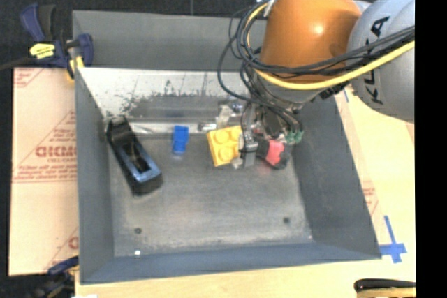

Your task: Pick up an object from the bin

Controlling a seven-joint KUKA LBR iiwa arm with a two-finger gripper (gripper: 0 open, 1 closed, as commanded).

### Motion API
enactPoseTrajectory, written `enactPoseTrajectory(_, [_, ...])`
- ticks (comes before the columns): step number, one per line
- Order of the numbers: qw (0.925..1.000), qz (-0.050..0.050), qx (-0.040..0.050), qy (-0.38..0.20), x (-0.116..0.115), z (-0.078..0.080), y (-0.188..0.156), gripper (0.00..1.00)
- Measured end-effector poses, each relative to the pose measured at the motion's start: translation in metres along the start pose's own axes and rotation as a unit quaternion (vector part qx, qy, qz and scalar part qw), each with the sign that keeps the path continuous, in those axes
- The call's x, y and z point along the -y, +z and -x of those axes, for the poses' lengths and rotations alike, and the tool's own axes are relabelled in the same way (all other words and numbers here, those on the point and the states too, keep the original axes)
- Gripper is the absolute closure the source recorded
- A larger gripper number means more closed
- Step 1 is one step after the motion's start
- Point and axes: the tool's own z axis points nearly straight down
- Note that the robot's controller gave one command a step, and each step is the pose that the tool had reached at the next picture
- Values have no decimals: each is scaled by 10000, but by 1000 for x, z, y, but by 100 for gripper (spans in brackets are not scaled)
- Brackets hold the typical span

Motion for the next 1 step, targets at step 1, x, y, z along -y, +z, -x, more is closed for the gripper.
enactPoseTrajectory(1, [10000, 1, -1, 1, 0, 0, 0, 100])
